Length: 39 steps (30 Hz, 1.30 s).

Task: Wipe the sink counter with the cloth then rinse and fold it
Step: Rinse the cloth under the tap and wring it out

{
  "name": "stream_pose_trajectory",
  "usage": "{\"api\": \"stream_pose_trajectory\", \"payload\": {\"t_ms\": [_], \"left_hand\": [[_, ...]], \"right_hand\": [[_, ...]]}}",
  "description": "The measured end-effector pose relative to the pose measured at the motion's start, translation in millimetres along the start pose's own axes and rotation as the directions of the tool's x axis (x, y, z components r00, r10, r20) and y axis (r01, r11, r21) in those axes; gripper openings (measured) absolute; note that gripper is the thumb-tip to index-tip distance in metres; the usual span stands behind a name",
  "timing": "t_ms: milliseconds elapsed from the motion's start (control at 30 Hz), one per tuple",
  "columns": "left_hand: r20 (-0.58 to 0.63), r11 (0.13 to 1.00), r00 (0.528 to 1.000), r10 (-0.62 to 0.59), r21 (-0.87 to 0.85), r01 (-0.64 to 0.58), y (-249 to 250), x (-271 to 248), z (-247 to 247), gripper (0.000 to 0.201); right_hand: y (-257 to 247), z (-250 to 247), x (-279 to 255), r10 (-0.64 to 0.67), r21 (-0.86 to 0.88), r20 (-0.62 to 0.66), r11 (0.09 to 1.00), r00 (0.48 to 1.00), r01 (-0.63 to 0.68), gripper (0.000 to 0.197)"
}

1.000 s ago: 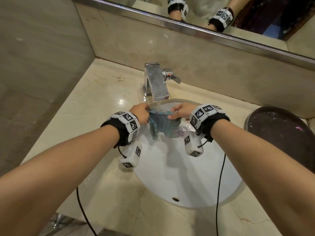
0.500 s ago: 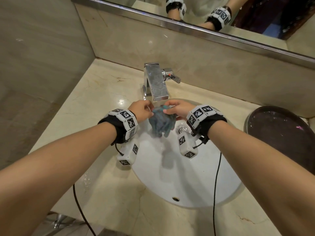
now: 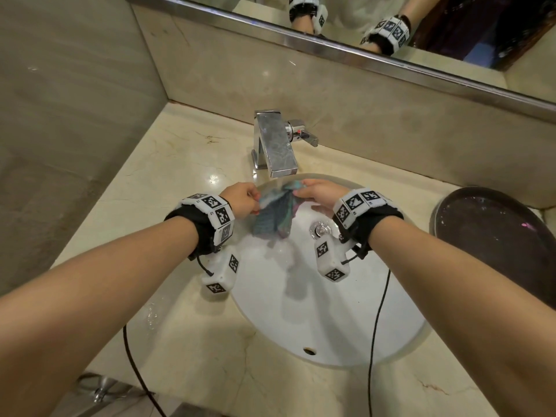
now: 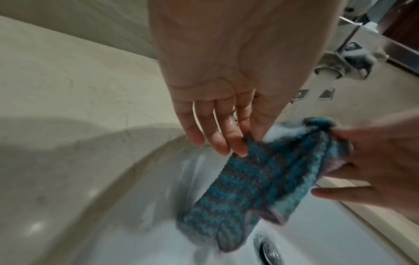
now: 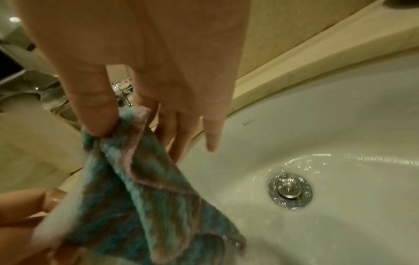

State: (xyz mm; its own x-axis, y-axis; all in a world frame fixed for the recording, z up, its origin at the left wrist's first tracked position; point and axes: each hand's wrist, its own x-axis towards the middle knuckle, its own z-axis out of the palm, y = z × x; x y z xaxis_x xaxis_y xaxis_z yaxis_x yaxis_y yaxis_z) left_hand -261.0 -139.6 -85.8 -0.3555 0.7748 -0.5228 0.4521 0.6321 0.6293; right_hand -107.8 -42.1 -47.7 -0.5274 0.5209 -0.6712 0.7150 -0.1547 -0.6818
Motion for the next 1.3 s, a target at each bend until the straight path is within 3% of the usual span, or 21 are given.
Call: {"api": "stream_pose_trajectory", "payload": {"t_ms": [67,133,200,267,333,467,533,633,667,733,800,833,900,967,1100,1167,1300], "left_hand": [[0.019,0.999,1.0,0.007,0.041,-0.008,1.4,-1.4,-0.8,0.025],[0.02,0.996,0.999,0.03,0.08,-0.032,5.0,-4.4,0.2,0.017],[-0.001,0.995,0.995,0.095,0.015,-0.095,7.3,-5.8,2.6,0.044],[-0.005,0.978,0.985,0.175,-0.118,-0.174,11.8,-8.0,3.0,0.054],[-0.021,0.972,0.979,0.204,-0.118,-0.205,14.9,-8.4,3.1,0.046],[-0.094,0.976,0.979,0.182,0.134,-0.169,12.8,-6.9,0.8,0.023],[-0.095,0.985,0.982,0.164,0.078,-0.157,10.4,-5.5,1.0,0.009],[-0.084,0.989,0.991,0.103,-0.102,-0.111,9.8,-4.5,4.5,0.027],[-0.08,0.982,0.993,0.087,-0.16,-0.099,11.2,-5.6,6.3,0.03],[-0.082,0.972,0.995,0.064,-0.22,-0.08,14.0,-8.1,8.5,0.034],[-0.065,0.979,0.997,0.052,-0.195,-0.063,15.0,-10.0,7.8,0.034],[-0.047,0.99,0.998,0.05,-0.13,-0.056,14.4,-10.8,6.2,0.031],[-0.012,0.995,0.998,0.056,0.081,-0.055,13.8,-12.2,3.1,0.019],[-0.037,0.984,0.997,0.072,0.165,-0.065,12.5,-13.4,2.0,0.016],[-0.111,0.982,0.98,0.167,-0.064,-0.175,10.9,-17.1,6.5,0.063],[-0.106,0.97,0.967,0.233,-0.045,-0.239,12.9,-17.8,6.7,0.075],[0.016,0.967,0.977,0.211,0.143,-0.211,14.7,-10.4,3.7,0.039]], "right_hand": [[-0.3,4.3,2.7,-0.014,0.093,0.049,0.996,0.999,0.009,0.015],[-0.7,8.8,3.4,-0.031,0.07,0.068,0.997,0.997,0.026,0.025],[-3.2,12.2,3.6,-0.047,0.058,0.09,0.997,0.995,0.042,0.037],[-5.0,13.2,3.9,-0.047,0.063,0.091,0.997,0.995,0.042,0.04],[-4.5,11.8,4.3,-0.042,0.051,0.098,0.998,0.994,0.037,0.037],[-0.5,4.8,4.4,-0.004,-0.105,0.123,0.994,0.992,0.017,0.025],[0.4,0.3,2.3,0.015,-0.194,0.094,0.981,0.995,0.004,0.018],[-0.6,-3.8,1.9,-0.022,-0.293,0.045,0.956,0.999,0.034,0.009],[-0.6,-4.6,3.1,-0.032,-0.301,0.038,0.953,0.999,0.042,0.015],[0.9,-6.2,6.8,-0.062,-0.249,0.02,0.966,0.998,0.065,0.024],[0.2,-6.1,6.1,-0.112,-0.152,-0.026,0.983,0.993,0.107,0.016],[-0.8,-5.0,4.2,-0.135,-0.104,-0.045,0.986,0.99,0.13,0.007],[-4.1,0.0,0.0,-0.151,-0.038,-0.046,0.988,0.987,0.149,0.02],[-6.8,5.3,1.0,-0.136,0.046,-0.016,0.99,0.991,0.137,0.025],[-10.1,10.5,7.1,-0.112,0.213,0.029,0.972,0.993,0.103,0.016],[-11.2,11.9,7.1,-0.11,0.266,0.054,0.96,0.992,0.091,0.016],[-9.3,10.1,5.4,-0.115,0.258,0.071,0.962,0.991,0.093,0.028]]}}
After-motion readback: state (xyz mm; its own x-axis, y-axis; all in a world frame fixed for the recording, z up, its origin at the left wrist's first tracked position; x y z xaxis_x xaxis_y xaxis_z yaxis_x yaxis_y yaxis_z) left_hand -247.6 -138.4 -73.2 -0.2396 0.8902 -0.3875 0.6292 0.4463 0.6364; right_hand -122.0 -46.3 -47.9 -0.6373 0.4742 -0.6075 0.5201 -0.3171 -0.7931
